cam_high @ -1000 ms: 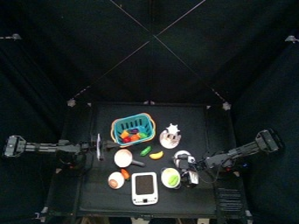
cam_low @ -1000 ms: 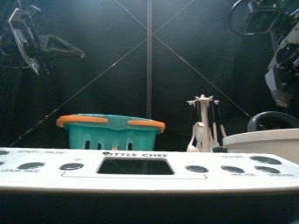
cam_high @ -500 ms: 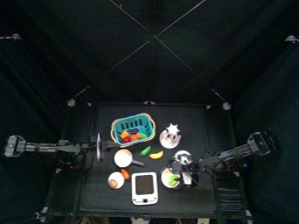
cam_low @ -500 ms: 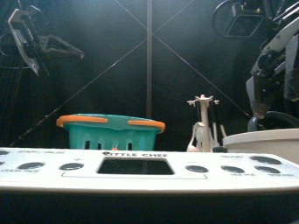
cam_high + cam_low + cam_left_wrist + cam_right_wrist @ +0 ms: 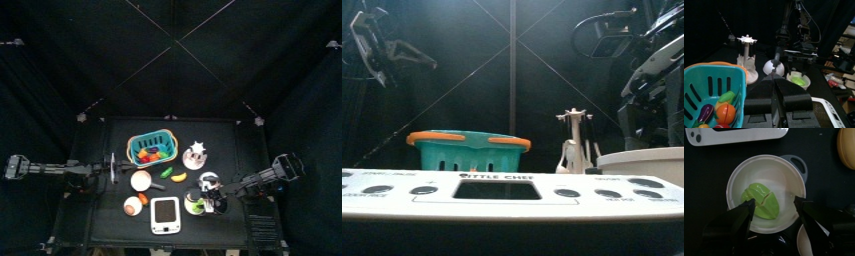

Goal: Grab starfruit from pot

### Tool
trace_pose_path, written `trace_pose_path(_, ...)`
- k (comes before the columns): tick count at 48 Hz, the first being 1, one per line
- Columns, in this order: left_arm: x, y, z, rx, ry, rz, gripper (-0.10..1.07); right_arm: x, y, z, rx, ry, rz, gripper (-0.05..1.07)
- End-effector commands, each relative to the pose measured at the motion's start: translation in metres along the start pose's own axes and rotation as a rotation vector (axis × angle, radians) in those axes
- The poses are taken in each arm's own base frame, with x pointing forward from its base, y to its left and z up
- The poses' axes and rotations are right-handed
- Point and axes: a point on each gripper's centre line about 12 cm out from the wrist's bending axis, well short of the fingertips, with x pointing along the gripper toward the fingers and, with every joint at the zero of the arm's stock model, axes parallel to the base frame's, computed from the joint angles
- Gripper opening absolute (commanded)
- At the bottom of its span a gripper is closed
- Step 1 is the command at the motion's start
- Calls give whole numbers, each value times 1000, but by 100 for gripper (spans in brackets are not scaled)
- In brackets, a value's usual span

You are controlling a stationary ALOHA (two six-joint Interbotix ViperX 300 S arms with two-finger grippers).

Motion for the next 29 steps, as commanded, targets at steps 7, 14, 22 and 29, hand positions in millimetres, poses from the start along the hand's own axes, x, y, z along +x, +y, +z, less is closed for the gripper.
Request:
trace_pose_path(7, 2, 0, 6, -4, -20, 2, 41, -1, 11, 6, -20, 24, 7, 95)
trace_pose_path(14, 2, 0, 6, -4, -23, 2, 41, 4, 11, 2, -30, 58, -6, 95)
trace_pose_path(22, 2, 0, 6, -6, -20, 2, 41, 12, 11, -1, -28, 83, -10, 95)
trace_pose_path(29, 1, 1, 4, -12, -17, 6, 41, 16, 11, 0, -33, 91, -13, 95)
